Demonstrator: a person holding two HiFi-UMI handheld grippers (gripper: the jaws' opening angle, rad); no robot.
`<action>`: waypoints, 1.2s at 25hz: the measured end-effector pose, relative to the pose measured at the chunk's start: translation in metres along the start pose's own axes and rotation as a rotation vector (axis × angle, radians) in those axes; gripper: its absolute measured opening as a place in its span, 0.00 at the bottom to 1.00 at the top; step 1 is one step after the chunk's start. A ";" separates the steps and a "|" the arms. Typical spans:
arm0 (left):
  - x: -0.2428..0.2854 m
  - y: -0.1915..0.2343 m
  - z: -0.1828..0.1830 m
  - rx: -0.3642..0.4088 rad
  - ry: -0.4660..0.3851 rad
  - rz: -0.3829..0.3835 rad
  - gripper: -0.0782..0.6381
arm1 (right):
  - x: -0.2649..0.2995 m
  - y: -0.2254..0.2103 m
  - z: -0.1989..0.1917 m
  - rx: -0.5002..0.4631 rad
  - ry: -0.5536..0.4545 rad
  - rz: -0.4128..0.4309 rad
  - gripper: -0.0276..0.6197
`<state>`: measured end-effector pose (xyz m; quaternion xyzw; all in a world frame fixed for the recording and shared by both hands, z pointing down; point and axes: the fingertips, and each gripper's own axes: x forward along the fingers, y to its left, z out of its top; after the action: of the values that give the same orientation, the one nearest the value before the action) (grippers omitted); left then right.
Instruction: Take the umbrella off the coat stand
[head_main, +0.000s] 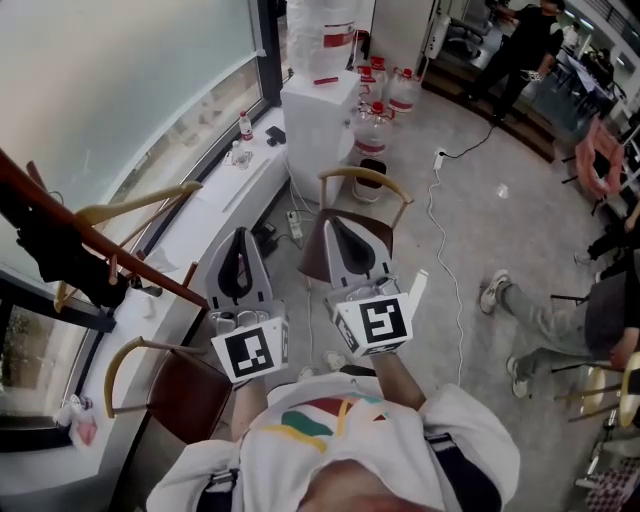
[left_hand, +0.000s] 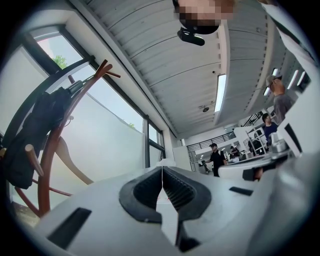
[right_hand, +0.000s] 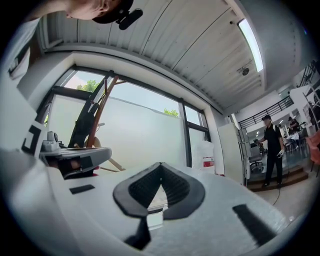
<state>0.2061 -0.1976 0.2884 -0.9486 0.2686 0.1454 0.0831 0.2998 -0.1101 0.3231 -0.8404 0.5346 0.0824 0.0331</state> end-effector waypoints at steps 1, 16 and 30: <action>0.001 0.001 -0.001 0.005 0.002 0.009 0.12 | 0.002 -0.001 -0.002 0.003 0.002 0.007 0.04; -0.043 0.091 0.039 0.163 0.034 0.345 0.12 | 0.070 0.081 0.066 0.083 -0.190 0.391 0.04; -0.163 0.174 0.065 0.297 0.111 0.756 0.12 | 0.065 0.246 0.061 0.191 -0.181 0.829 0.04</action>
<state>-0.0342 -0.2498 0.2651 -0.7673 0.6203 0.0742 0.1451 0.0980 -0.2638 0.2594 -0.5371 0.8272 0.1123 0.1214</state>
